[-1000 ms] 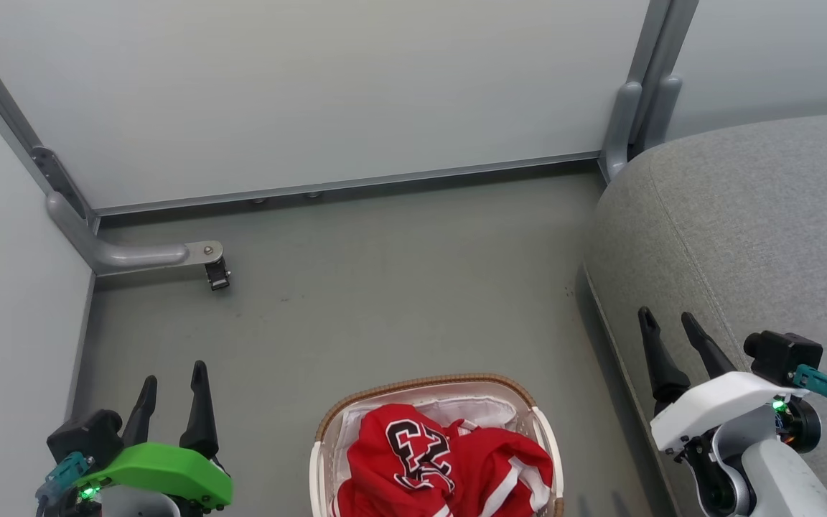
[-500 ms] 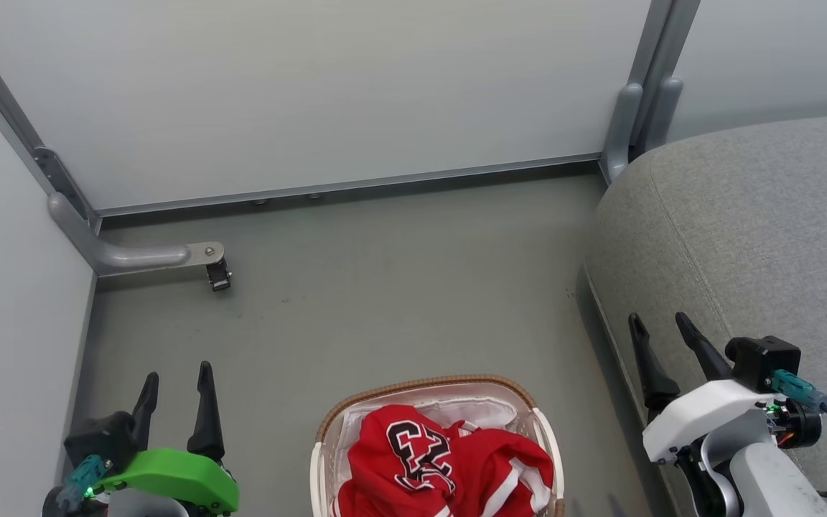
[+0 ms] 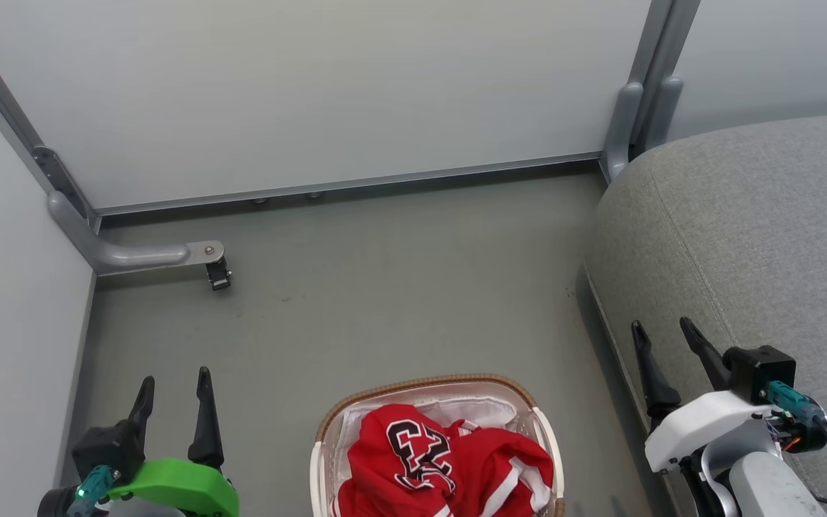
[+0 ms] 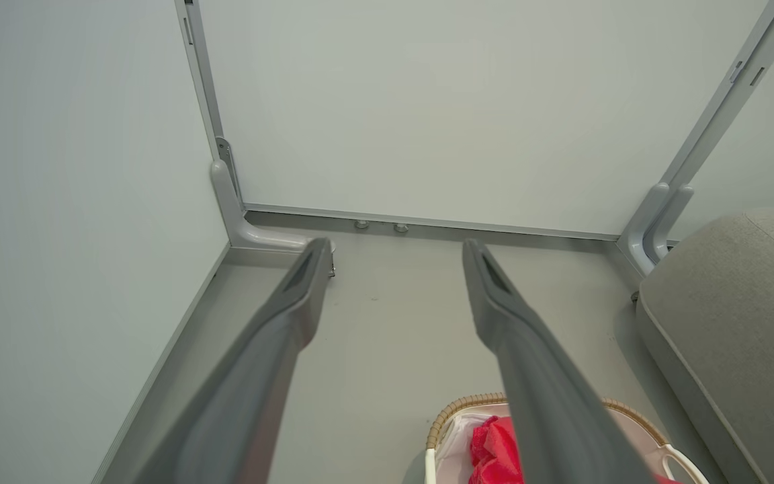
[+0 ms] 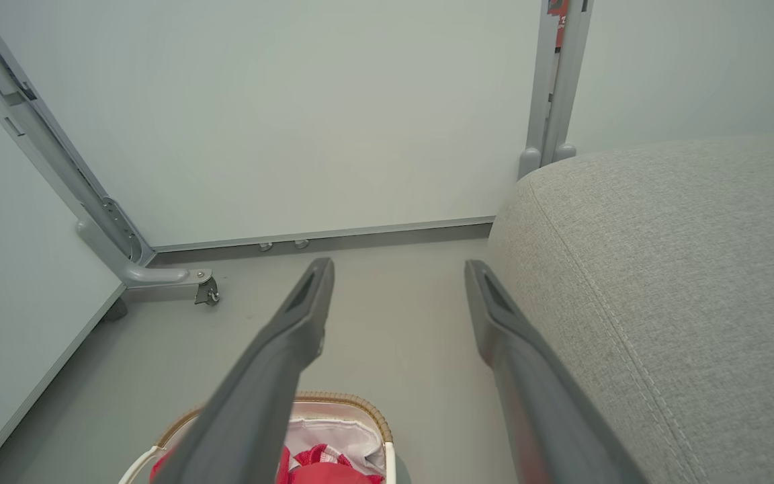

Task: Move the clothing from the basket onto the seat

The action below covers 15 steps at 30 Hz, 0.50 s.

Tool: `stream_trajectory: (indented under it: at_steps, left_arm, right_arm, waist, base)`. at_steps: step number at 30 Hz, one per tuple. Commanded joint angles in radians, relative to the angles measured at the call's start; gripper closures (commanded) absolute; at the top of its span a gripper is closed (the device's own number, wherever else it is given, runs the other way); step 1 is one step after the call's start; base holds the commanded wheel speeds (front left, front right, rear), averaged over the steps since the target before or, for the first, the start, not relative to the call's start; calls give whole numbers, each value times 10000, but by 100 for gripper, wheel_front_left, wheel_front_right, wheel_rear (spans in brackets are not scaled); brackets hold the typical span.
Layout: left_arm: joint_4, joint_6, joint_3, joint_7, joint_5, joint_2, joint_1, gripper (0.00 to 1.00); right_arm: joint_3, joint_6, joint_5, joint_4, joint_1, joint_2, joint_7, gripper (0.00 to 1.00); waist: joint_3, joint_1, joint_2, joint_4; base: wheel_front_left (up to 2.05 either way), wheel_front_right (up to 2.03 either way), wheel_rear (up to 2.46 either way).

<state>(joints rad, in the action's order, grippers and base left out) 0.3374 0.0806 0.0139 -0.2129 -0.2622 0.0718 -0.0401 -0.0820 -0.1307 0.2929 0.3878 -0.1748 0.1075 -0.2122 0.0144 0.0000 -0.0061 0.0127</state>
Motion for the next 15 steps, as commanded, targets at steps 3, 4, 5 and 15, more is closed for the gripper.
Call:
stream_trajectory:
  at_steps: [3, 4, 5, 15]
  left_arm:
    - [-68, 77, -96, -133, 413, -54, 180, 0]
    - [-47, 91, -93, -142, 495, -66, 186, 0]
    - [-5, 122, -77, -170, 601, -76, 186, 0]
    - [460, 359, 398, -362, 1253, -165, -639, 0]
  right_arm:
    - [73, 0, -435, -47, 19, 4, -142, 0]
    - [80, 0, -504, -6, 27, 4, -161, 0]
    - [60, 0, -594, 42, 21, 7, -193, 0]
    - [-183, 1, -1230, -151, -668, 185, -365, 0]
  waist:
    - [18, 0, 49, -21]
    - [27, 0, 50, -27]
    - [52, 0, 50, -39]
    - [1331, 0, 55, -274]
  base:
    - [0, 0, 0]
    - [0, 0, 0]
    - [0, 0, 0]
    - [0, 0, 0]
